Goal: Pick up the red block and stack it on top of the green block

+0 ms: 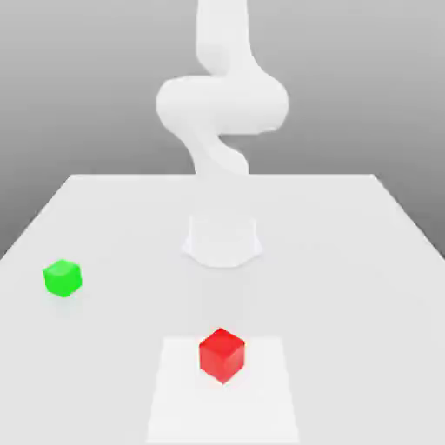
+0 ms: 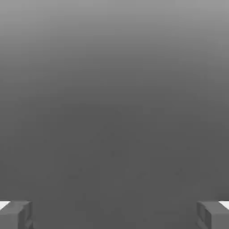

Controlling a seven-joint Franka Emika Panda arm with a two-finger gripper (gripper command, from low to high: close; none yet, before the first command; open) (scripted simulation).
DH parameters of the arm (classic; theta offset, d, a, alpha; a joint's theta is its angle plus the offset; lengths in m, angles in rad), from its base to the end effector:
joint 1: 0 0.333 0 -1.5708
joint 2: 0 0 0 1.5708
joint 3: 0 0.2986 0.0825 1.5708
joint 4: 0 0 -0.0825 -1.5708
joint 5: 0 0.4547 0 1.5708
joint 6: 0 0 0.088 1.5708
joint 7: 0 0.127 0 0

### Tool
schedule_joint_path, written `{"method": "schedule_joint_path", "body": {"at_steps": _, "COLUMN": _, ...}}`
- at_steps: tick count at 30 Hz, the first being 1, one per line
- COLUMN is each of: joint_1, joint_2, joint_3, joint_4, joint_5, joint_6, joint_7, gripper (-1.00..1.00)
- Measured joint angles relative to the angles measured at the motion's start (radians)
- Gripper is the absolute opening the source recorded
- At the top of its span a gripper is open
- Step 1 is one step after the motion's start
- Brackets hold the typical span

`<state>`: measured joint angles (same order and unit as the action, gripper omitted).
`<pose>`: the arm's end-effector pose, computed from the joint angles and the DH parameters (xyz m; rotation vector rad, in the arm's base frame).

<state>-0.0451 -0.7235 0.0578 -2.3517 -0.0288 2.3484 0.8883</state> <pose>0.4730 0.0097 0.6297 -2.4792 1.1418 -0.9659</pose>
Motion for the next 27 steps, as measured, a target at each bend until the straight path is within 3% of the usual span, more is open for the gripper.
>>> {"method": "schedule_joint_path", "body": {"at_steps": 7, "joint_1": -0.118, "joint_2": 0.235, "joint_3": 0.125, "joint_4": -0.148, "joint_5": -0.076, "joint_6": 0.139, "joint_7": 0.25, "gripper": 0.0}}
{"method": "schedule_joint_path", "body": {"at_steps": 14, "joint_1": -0.192, "joint_2": 0.463, "joint_3": 0.175, "joint_4": -0.293, "joint_5": -0.116, "joint_6": 0.275, "joint_7": 0.467, "gripper": 0.0}}
{"method": "schedule_joint_path", "body": {"at_steps": 18, "joint_1": -0.206, "joint_2": 0.579, "joint_3": 0.178, "joint_4": -0.377, "joint_5": -0.09, "joint_6": 0.355, "joint_7": 0.555, "gripper": 0.0}}
{"method": "schedule_joint_path", "body": {"at_steps": 22, "joint_1": -0.193, "joint_2": 0.676, "joint_3": 0.18, "joint_4": -0.458, "joint_5": 0.015, "joint_6": 0.435, "joint_7": 0.585, "gripper": 0.0}}
{"method": "schedule_joint_path", "body": {"at_steps": 27, "joint_1": -0.193, "joint_2": 0.748, "joint_3": 0.176, "joint_4": -0.457, "joint_5": 0.011, "joint_6": 0.496, "joint_7": 0.615, "gripper": 0.0}}
